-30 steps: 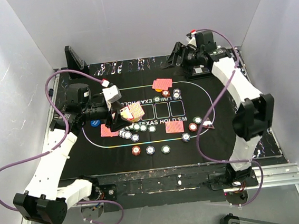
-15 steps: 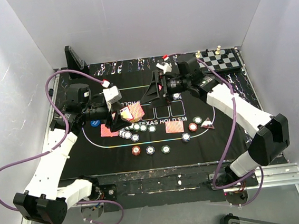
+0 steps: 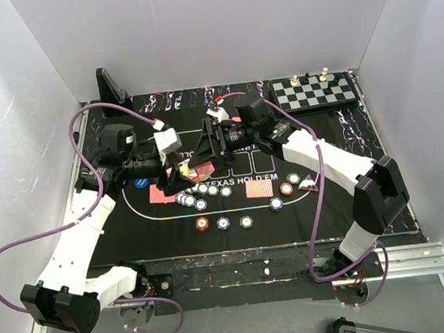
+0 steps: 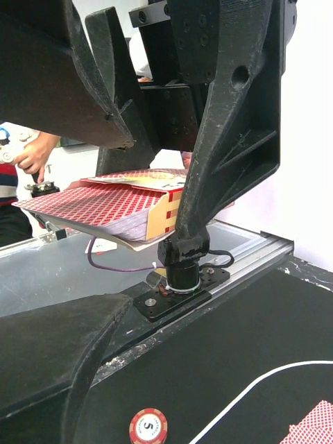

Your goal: Distribute texas hold em gaming equipment

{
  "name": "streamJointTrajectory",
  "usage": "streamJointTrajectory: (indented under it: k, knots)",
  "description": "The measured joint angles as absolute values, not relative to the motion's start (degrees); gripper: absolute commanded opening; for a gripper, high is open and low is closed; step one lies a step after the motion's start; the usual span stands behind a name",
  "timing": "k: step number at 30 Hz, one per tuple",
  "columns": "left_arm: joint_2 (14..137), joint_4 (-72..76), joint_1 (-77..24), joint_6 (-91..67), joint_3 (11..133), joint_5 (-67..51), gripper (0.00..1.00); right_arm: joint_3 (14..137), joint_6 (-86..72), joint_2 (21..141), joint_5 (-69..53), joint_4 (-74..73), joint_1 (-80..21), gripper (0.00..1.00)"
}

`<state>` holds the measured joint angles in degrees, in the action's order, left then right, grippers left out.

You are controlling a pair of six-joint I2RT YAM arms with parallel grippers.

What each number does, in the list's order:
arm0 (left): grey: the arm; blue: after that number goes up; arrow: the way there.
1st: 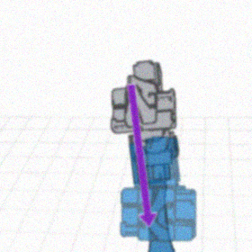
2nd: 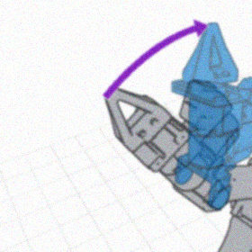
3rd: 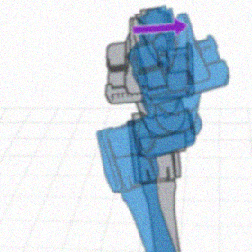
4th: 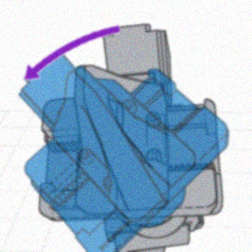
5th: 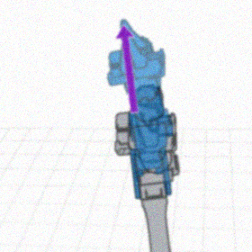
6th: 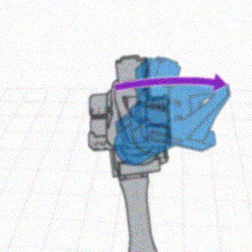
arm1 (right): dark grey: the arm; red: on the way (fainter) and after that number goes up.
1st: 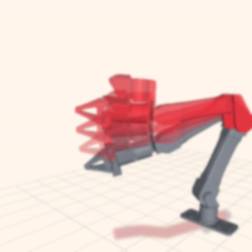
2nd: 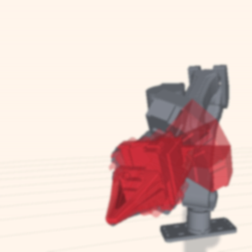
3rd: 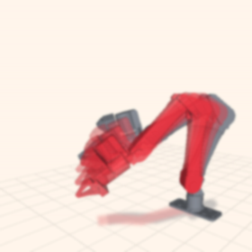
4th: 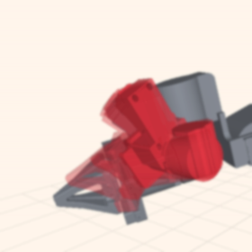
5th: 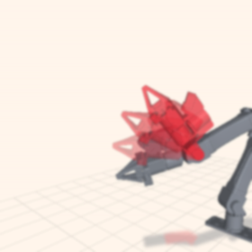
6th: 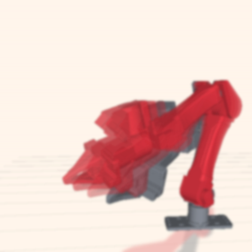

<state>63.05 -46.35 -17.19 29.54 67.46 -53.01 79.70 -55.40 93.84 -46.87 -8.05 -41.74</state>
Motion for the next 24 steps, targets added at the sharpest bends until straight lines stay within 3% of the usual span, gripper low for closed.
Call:
streamJointTrajectory:
  k: [3, 11, 24]
  knots:
    - [63.37, -46.35, -17.19, 29.67, 67.46, -52.95, 0.00, 78.67, -56.25, 94.00, -47.22, -5.96, -41.87, 0.92]
    - [63.48, -46.35, -17.19, 29.87, 67.46, -52.95, 0.00, 76.14, -57.69, 94.02, -47.51, -4.08, -41.74, 0.72]
    - [63.48, -46.26, -17.15, 29.76, 67.46, -52.88, 0.00, 73.12, -59.83, 91.96, -48.18, -1.39, -38.89, 0.59]
